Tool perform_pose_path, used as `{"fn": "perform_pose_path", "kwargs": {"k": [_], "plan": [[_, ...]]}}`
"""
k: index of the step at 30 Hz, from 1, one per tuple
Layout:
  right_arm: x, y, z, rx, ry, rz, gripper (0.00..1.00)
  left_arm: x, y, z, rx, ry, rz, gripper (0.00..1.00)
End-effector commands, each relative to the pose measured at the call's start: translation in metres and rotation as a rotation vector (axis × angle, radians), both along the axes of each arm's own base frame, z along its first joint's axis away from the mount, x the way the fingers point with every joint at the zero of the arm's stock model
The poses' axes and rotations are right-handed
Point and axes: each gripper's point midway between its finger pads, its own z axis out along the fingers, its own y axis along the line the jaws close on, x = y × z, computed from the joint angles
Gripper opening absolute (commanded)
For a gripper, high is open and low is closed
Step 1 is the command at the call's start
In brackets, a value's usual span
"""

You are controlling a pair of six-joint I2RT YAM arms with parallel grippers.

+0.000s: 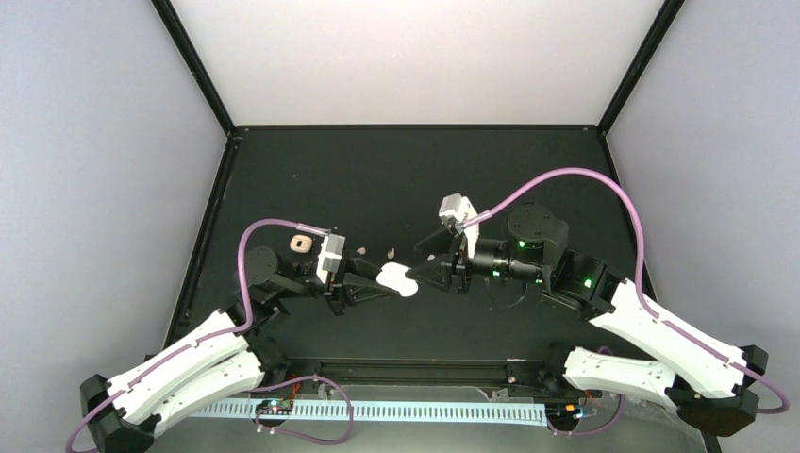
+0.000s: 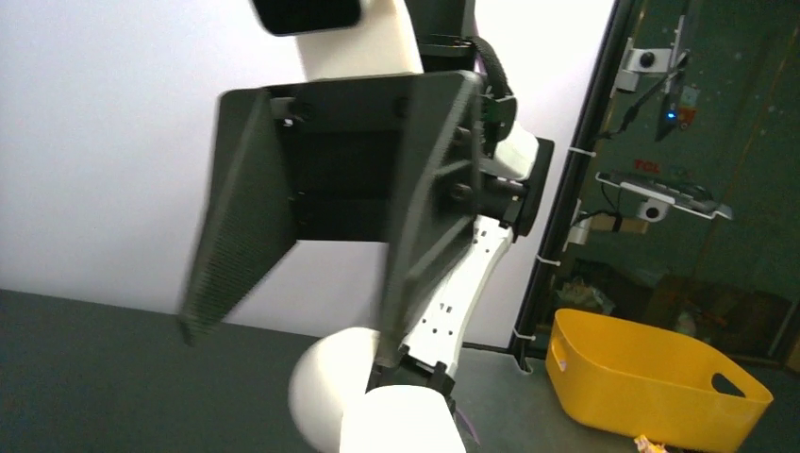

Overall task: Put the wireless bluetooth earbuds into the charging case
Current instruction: Open the charging case.

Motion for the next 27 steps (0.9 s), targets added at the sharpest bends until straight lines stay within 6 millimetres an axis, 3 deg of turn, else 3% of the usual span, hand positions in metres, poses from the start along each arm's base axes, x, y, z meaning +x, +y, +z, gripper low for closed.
{"fn": "perform_pose_path", "kwargs": {"k": [1,12,19,23,24,27], "plan": [[0.031,-0.013,0.012,0.005,-0.027,-0.193,0.57,-0.016,0.008,0.016,-0.038,-0.094,-0.030,0.02],[0.023,-0.016,0.024,0.056,-0.002,-0.174,0.61,-0.007,0.016,0.010,-0.057,-0.092,0.059,0.01],[0.018,-0.019,0.035,0.096,-0.002,-0.155,0.68,0.001,0.025,0.010,-0.090,-0.077,0.145,0.02],[0.039,-0.030,0.022,0.065,0.008,-0.293,0.68,0.005,0.034,0.011,-0.105,-0.070,0.204,0.02],[0.036,-0.029,0.020,0.068,0.013,-0.266,0.68,0.006,0.036,0.010,-0.108,-0.069,0.218,0.02],[-0.008,-0.003,0.024,0.102,0.020,0.044,0.70,0.004,0.038,0.009,-0.109,-0.073,0.218,0.02]]}}
